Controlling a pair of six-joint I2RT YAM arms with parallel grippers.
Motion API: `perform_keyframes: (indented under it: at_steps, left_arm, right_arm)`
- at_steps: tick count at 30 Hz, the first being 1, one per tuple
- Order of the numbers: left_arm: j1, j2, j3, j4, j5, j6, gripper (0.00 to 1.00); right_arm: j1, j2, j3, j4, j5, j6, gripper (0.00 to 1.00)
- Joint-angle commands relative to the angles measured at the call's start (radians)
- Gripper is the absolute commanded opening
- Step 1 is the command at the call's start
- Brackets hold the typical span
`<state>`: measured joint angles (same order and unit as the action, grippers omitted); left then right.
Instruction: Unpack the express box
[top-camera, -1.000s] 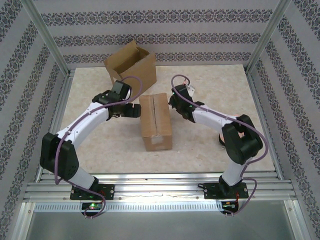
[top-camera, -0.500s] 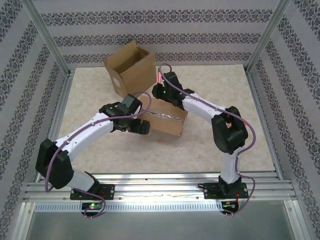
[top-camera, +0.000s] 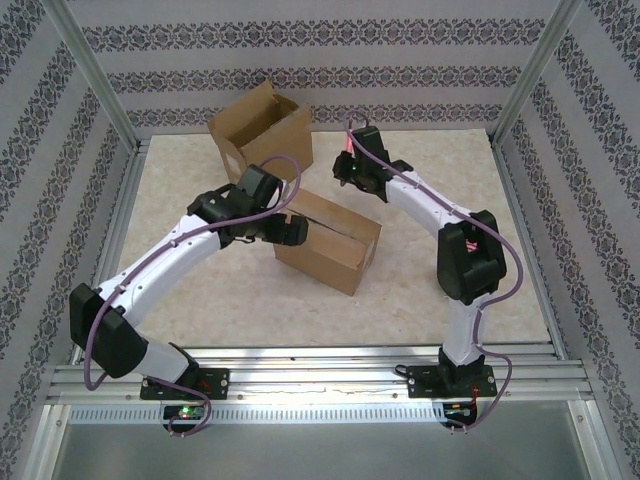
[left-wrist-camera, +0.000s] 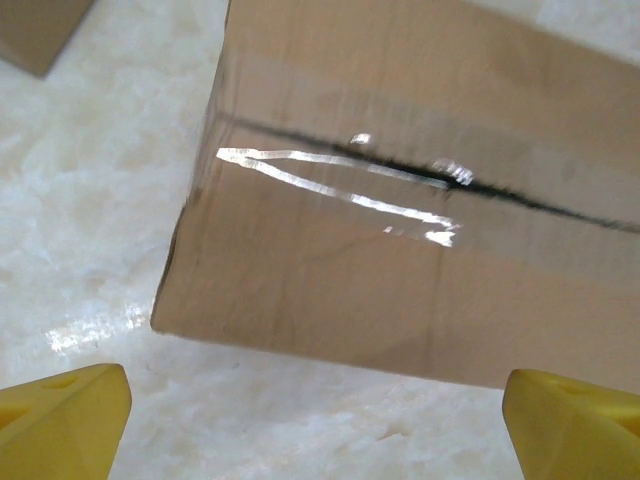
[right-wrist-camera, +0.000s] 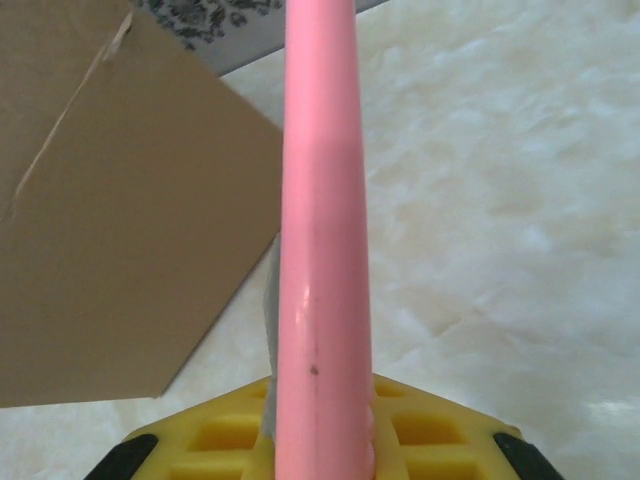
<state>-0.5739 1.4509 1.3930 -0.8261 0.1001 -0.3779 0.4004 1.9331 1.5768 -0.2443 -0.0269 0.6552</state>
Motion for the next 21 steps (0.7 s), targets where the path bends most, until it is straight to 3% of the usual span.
perform_keyframes:
  at_steps: [1,5,10,13,21]
  left_arm:
    - [0.02,0.001,0.094,-0.072,-0.034,0.042,0.96]
    - [0.101,0.033,0.141,-0.051,0.009,0.043,0.95]
    - [0.191,0.12,0.14,0.106,0.202,0.02,0.98]
    - [0.202,0.188,0.149,0.186,0.258,0.021,0.99]
    - [0.204,0.306,0.115,0.306,0.342,-0.005,0.98]
  right_arm:
    - [-0.031,-0.159,-0.059,-0.049,0.121,-0.087,0.0]
    - [-0.039,-0.368,-0.253,-0.074,0.263,-0.154,0.0]
    - [-0.026,-0.619,-0.538,-0.124,0.352,-0.154,0.0]
    - [0.017,-0.734,-0.667,-0.171,0.394,-0.124,0.0]
    - [0.131,-0.812,-0.834,-0.129,0.309,0.026,0.0]
